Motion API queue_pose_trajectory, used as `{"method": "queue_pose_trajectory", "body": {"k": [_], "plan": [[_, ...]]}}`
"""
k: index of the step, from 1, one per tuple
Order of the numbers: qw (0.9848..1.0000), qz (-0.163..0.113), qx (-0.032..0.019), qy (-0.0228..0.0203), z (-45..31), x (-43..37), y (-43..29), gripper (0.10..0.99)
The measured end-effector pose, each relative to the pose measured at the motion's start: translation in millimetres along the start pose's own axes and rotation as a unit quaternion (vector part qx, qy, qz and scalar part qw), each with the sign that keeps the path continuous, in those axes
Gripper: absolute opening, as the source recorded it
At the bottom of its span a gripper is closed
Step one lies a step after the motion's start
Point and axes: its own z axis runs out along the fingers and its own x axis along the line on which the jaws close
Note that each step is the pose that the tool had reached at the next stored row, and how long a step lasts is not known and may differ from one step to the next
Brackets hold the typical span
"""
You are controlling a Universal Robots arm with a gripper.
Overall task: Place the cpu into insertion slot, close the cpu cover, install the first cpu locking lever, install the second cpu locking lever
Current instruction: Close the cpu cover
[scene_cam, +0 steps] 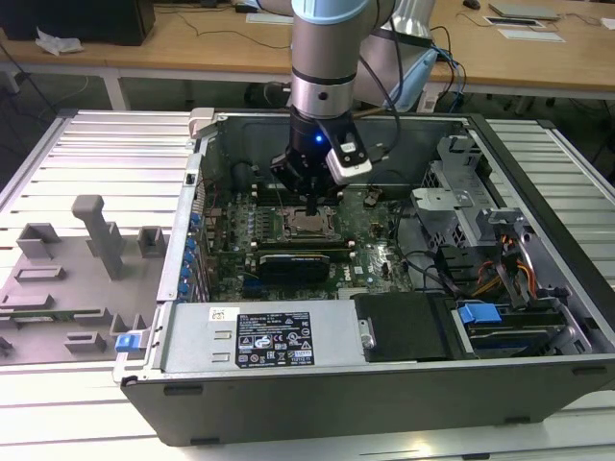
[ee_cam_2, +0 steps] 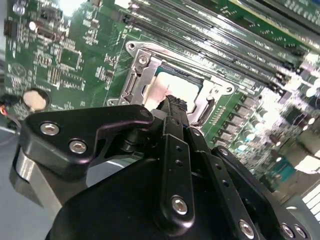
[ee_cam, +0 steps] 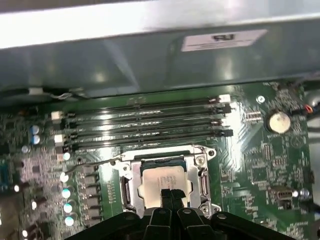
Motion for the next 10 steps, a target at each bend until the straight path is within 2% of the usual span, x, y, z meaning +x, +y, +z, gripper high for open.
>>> {"method": "queue_pose_trajectory", "body": {"k": [3,7,10], "plan": [[0.9995,-0.032,-0.0003,-0.0002,0.0,0.0,0.0,0.106],[0.9968,-0.080,-0.0007,-0.0005,0.0,0.0,0.0,0.106],[0.9966,-0.083,-0.0007,-0.0006,-2.7,0.0,0.0,0.106]]}}
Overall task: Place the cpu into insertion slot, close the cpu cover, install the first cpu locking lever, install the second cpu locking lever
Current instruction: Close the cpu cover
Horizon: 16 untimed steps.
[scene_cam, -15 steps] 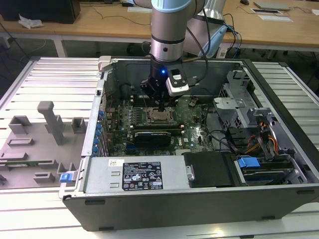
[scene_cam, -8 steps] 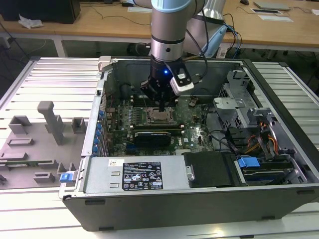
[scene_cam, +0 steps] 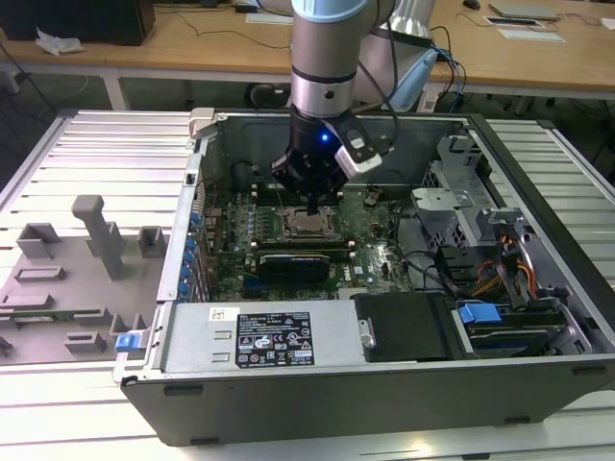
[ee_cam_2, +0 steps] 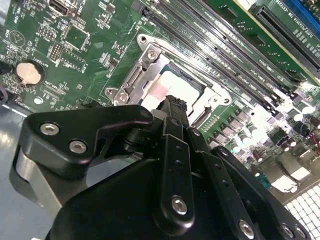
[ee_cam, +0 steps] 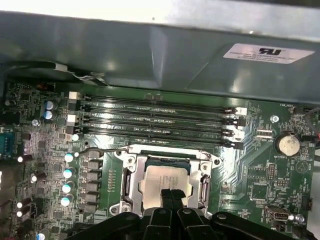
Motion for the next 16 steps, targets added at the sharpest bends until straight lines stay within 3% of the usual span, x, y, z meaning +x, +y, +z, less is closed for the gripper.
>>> {"method": "queue_pose_trajectory", "body": {"k": [6,10,12,16], "plan": [[1.0000,0.000,0.0000,0.0000,-11.9,-0.1,-0.1,0.106],[1.0000,0.000,0.0000,0.0000,-23.3,-0.2,-0.1,0.106],[1.0000,0.000,0.0000,0.0000,-32.9,-0.3,-0.2,0.106],[1.0000,0.002,0.0006,0.0000,-35.8,-0.3,-0.2,0.106]]}}
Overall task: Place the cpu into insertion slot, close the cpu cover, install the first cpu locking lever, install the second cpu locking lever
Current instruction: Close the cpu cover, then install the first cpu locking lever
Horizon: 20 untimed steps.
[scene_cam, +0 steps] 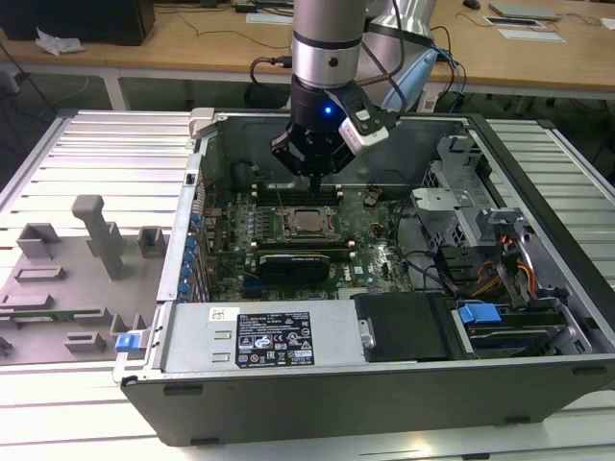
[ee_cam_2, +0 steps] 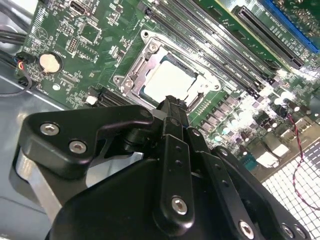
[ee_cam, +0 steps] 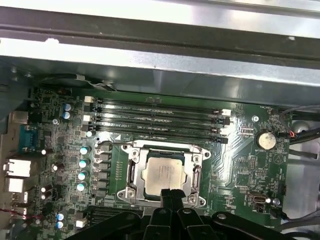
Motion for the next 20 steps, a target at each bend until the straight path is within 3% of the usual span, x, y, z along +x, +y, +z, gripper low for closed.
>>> {"method": "queue_pose_trajectory", "body": {"k": [18,19,20], "plan": [[1.0000,0.004,0.0003,0.0001,-0.1,3.3,0.3,0.106],[1.0000,0.004,0.0002,0.0000,-0.1,4.0,0.3,0.106],[1.0000,0.004,0.0002,0.0000,-0.2,10.4,1.0,0.106]]}}
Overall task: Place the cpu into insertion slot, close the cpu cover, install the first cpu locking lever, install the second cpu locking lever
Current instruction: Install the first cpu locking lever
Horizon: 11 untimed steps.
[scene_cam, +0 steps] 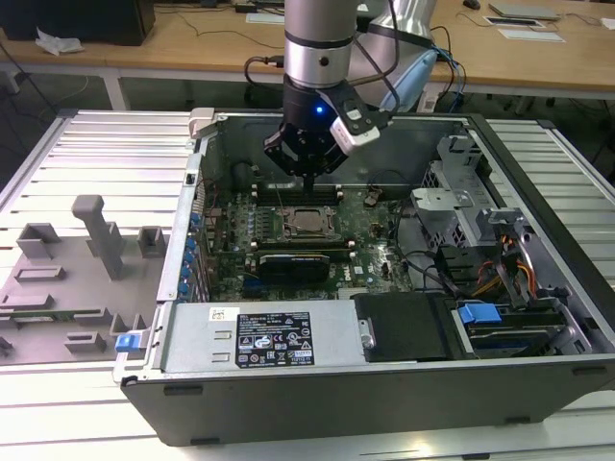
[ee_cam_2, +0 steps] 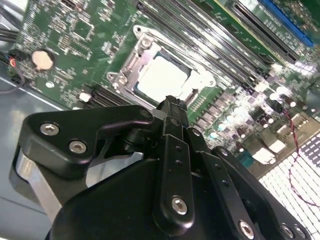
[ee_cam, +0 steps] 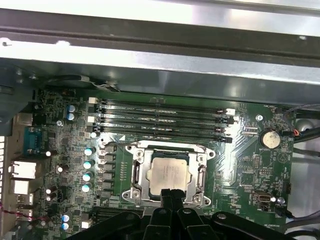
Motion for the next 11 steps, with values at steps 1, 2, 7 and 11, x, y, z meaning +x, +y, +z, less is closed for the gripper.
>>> {"method": "queue_pose_trajectory", "body": {"k": [1,2,7,11], "plan": [[1.0000,0.000,0.0001,-0.0001,-0.1,8.7,0.9,0.106],[1.0000,0.000,0.0001,-0.0002,-0.1,14.7,1.5,0.106],[1.0000,0.000,0.0001,-0.0003,-0.1,31.1,3.0,0.106],[1.0000,0.000,0.0000,-0.0003,-0.1,44.2,4.0,0.106]]}}
